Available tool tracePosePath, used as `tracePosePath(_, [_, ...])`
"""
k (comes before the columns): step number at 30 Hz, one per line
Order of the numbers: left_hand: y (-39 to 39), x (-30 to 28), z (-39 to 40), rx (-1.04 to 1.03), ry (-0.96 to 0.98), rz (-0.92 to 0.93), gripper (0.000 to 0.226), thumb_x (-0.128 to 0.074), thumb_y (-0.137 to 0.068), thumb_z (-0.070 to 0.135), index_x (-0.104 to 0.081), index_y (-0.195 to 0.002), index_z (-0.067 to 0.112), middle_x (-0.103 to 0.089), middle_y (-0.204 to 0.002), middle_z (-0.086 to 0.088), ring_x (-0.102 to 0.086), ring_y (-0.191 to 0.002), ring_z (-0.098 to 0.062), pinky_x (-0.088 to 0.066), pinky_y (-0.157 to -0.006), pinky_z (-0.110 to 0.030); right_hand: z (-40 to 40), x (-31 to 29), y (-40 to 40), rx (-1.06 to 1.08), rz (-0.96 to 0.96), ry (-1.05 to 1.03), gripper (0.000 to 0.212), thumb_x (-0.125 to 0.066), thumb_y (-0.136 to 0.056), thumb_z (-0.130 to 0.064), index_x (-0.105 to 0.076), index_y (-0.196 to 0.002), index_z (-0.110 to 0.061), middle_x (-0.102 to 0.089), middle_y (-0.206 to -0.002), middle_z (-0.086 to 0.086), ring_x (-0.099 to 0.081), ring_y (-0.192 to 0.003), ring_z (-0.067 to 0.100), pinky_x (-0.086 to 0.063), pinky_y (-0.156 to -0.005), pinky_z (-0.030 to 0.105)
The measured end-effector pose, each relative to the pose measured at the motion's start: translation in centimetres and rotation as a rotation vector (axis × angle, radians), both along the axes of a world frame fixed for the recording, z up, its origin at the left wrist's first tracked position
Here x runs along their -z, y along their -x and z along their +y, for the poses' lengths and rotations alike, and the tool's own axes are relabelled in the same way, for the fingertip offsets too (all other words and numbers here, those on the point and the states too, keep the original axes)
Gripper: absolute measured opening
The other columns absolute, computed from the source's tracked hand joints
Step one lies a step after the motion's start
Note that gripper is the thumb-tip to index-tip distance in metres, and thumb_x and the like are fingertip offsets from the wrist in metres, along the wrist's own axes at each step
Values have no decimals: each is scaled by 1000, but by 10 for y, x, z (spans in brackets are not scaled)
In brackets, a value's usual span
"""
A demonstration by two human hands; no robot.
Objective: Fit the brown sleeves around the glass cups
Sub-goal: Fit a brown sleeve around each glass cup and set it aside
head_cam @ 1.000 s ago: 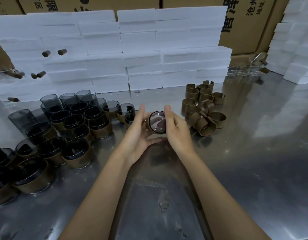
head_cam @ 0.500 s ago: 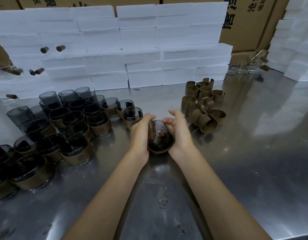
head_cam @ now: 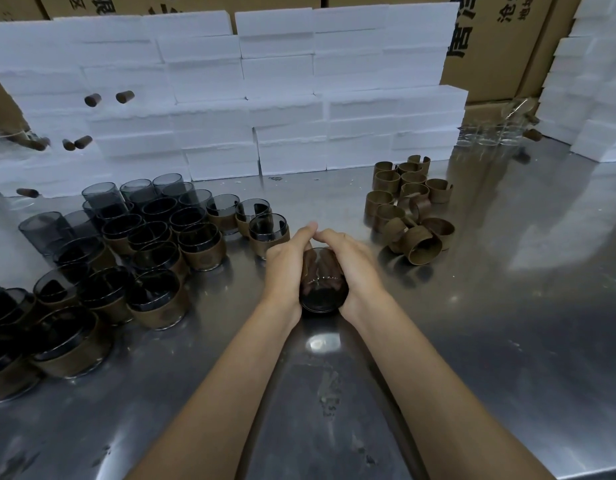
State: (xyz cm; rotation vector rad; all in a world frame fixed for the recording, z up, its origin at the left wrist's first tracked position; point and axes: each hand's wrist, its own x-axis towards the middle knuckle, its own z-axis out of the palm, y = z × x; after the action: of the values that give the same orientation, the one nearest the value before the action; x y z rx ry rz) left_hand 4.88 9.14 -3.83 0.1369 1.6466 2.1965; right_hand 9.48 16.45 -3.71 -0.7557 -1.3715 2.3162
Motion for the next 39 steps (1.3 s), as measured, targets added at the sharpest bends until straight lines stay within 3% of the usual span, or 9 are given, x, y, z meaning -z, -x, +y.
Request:
tracePosePath(7, [4,2,0,11,26,3,63,-71,-94,35,-40,-40,25,-34,-46,8,-40,-41,-10,-37,-48,-22,0,0,1,16,-22,-11,17,-77,-81,-19,-64,-89,-12,-57,-83,17,-62,-77,32,-55,-73,43])
tracePosePath(11, [7,-1,-2,77,104,45,61,-67,-93,46,-48,-40,22,-46,-47,6,-48,-43,-10,-39,-53,-26,5,-3,1,89,17,25,34,-76,-84,-24,-55,-58,-17,-50,-59,3,-56,-55,21,-49,-60,30])
tracePosePath(15, [4,-4,-8,311,269,293,40,-71,-73,73,-72,-86,36,-75,-96,-2,-74,-88,-16,-55,-80,-31,23,-9,0,304,66,-141,42,-67,-91,-35,-49,-57,-19,-46,-54,-4,-50,-53,11,-44,-59,24])
tracePosePath(18, [-5,-4,-11,434,434,419,61,-74,-58,82,-55,-110,55,-70,-106,10,-69,-82,-1,-52,-65,-20,34,-12,-5,352,146,-322,42,-56,-97,-35,-56,-59,-17,-54,-56,-10,-53,-56,-1,-43,-68,25])
tracePosePath(21, [-4,-3,-8,344,191,260,71,-86,-66,48,-56,-129,33,-73,-111,-9,-68,-78,-13,-50,-61,-25,33,-17,-12,208,264,-329,38,-52,-88,-44,-70,-60,-26,-70,-74,-4,-65,-76,6,-48,-77,27])
tracePosePath(24, [4,-10,-13,259,-211,-16,45,-79,-73,18,-59,-112,8,-65,-103,-17,-65,-80,-27,-48,-68,-29,29,-19,-15,137,267,-341,31,-55,-77,-43,-75,-94,-27,-73,-113,1,-65,-109,13,-47,-92,32])
tracePosePath(28, [10,-13,-27,291,-646,-264,50,-57,-85,22,-54,-129,0,-58,-131,-30,-63,-118,-38,-49,-107,-43,13,-18,-13,-38,147,-470,52,-66,-69,-41,-65,-120,-31,-66,-127,-4,-58,-123,7,-44,-109,34])
tracePosePath(33, [11,-11,-31,293,-625,-285,49,-40,-100,27,-56,-130,-9,-66,-125,-28,-68,-106,-45,-52,-101,-45,0,-4,-8,-57,62,-801,79,-72,-64,-64,-57,-136,-37,-57,-135,-13,-47,-129,-2,-35,-97,8])
tracePosePath(39, [15,-8,-26,298,-507,-262,51,-36,-105,30,-57,-133,-6,-65,-132,-27,-71,-106,-42,-54,-103,-44,2,5,1,107,65,-879,66,-76,-69,-63,-64,-124,-29,-62,-120,-16,-50,-121,2,-39,-90,13])
